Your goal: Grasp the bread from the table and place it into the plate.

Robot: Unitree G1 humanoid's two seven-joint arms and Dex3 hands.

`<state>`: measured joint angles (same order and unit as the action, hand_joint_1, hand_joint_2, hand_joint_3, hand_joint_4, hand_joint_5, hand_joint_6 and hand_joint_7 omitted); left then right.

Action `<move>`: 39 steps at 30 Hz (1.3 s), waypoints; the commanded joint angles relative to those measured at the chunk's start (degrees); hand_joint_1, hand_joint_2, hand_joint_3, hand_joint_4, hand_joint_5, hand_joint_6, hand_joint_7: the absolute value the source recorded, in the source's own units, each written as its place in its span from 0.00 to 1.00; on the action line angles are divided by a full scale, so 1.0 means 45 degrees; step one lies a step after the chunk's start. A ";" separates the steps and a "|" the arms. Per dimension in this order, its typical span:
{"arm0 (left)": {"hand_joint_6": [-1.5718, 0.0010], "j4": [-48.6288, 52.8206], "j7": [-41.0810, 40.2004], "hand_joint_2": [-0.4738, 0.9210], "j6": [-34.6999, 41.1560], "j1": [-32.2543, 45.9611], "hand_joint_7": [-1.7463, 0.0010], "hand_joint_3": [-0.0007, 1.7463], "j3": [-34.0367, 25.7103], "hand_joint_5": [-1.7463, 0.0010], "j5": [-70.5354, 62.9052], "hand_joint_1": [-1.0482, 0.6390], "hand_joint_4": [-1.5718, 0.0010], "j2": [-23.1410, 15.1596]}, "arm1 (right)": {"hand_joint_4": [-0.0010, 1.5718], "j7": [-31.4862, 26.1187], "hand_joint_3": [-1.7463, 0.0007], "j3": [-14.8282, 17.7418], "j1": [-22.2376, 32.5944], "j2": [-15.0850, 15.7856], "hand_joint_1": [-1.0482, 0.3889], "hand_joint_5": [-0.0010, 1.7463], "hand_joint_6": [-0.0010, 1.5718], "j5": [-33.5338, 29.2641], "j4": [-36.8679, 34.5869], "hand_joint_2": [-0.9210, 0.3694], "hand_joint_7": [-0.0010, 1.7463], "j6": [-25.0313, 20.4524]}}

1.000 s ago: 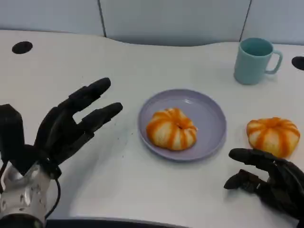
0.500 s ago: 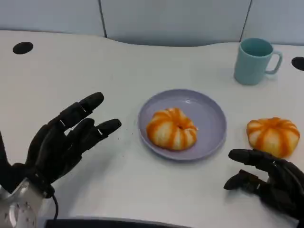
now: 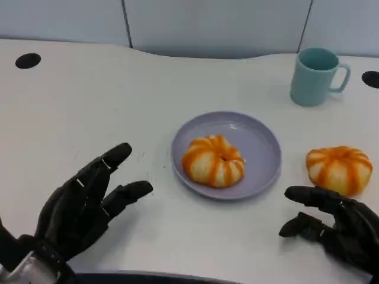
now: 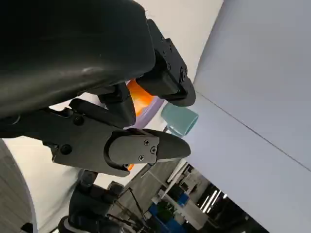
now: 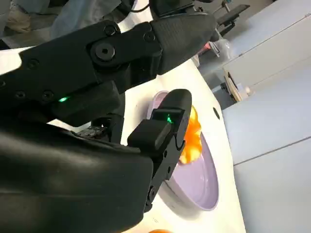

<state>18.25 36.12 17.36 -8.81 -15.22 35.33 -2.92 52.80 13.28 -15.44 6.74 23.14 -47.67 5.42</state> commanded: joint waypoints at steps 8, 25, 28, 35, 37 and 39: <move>0.55 -0.0460 -0.0849 1.00 0.0016 0.0655 0.94 0.23 -0.0088 0.30 -0.0053 0.33 0.71 0.0118 | 0.35 -0.0223 0.93 0.0017 0.0222 0.0057 0.43 0.65 0.52 -0.0064 0.0003 0.00 0.18 -0.0093; 0.73 -0.0527 -0.1226 1.00 -0.0644 0.1390 0.49 0.25 0.0150 0.08 -0.0573 0.34 0.76 0.0516 | 0.34 -0.0230 0.93 0.0075 0.0327 0.0180 0.43 0.64 0.52 -0.0017 0.0334 0.00 0.17 -0.0424; 0.74 -0.0244 -0.1081 1.00 -0.1075 0.1375 0.42 0.26 0.0312 0.04 -0.0881 0.34 0.78 0.0534 | 0.35 -0.0075 0.94 0.0139 0.0270 0.0256 0.43 0.65 0.52 0.0035 0.0175 0.00 0.17 -0.0364; 0.75 0.0270 -0.1059 1.00 -0.1714 0.1237 0.33 0.27 0.0474 0.01 -0.1300 0.34 0.79 0.0574 | 0.35 -0.0060 0.95 0.0198 0.0142 0.0311 0.42 0.66 0.52 0.0005 -0.0071 0.00 0.18 -0.0252; 0.75 0.0424 -0.1001 1.00 -0.1947 0.1193 0.31 0.25 0.0502 0.00 -0.1410 0.34 0.79 0.0578 | 0.35 -0.0115 0.95 0.0175 0.0107 0.0314 0.42 0.66 0.53 -0.0041 -0.0097 0.00 0.18 -0.0223; 0.75 0.0539 -0.0971 1.00 -0.2084 0.1153 0.30 0.25 0.0520 0.00 -0.1445 0.34 0.79 0.0571 | 0.35 -0.0138 0.95 0.0167 0.0076 0.0317 0.42 0.66 0.53 -0.0063 -0.0136 0.00 0.18 -0.0199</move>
<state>19.90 31.31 9.42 -3.41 -12.69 29.51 0.24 52.77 13.58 -15.31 7.18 23.14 -47.32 4.34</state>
